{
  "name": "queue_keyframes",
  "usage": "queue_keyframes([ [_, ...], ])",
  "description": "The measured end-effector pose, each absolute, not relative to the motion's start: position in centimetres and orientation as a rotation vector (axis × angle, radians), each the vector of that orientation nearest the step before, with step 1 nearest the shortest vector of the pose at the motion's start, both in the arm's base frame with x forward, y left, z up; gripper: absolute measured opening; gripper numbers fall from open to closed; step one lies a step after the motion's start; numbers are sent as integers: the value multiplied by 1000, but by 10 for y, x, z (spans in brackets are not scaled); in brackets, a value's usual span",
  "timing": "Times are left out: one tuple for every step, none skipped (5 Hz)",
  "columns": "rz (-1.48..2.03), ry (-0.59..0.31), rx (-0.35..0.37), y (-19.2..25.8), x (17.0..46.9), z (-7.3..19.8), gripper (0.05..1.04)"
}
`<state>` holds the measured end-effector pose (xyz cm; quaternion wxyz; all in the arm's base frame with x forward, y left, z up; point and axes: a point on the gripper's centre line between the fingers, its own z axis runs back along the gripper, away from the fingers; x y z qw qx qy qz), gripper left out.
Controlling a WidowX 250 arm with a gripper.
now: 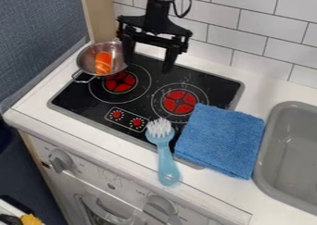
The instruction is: Move the blue cloth to the bottom right corner of the burner
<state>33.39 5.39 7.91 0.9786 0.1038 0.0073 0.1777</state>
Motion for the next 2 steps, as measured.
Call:
queue_keyframes([
  [358, 94, 220, 89, 312, 70, 1000],
  [364, 147, 199, 115, 283, 63, 999],
])
